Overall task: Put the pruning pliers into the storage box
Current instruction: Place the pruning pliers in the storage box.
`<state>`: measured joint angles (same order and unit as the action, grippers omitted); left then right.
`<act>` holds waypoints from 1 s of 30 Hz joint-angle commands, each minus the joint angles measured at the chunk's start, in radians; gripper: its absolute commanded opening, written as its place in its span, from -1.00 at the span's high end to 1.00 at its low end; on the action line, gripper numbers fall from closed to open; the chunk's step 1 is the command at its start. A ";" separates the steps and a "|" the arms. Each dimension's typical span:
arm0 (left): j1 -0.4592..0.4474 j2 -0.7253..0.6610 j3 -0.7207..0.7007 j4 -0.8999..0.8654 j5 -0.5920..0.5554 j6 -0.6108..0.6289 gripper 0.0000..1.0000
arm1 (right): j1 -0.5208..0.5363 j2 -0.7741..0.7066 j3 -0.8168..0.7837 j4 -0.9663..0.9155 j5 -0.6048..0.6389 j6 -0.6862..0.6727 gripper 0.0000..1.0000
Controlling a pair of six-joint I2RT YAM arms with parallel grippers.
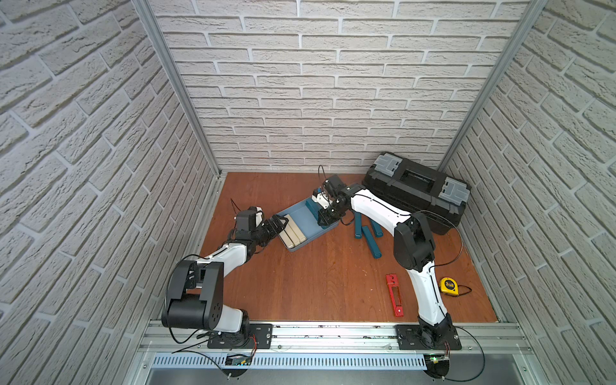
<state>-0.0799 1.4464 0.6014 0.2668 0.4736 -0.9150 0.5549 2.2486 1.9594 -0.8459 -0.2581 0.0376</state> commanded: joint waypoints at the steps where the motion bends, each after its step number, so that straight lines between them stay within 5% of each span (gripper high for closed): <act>1: -0.004 0.028 0.017 0.041 -0.009 -0.008 -0.96 | 0.016 0.024 0.059 0.035 -0.044 0.010 0.86; 30: -0.028 0.077 0.019 0.124 0.008 -0.042 -0.96 | 0.062 0.186 0.207 -0.021 -0.033 0.003 0.86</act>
<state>-0.0982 1.5124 0.6201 0.3294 0.4736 -0.9482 0.6064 2.4344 2.1342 -0.8719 -0.2867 0.0475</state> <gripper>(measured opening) 0.982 0.300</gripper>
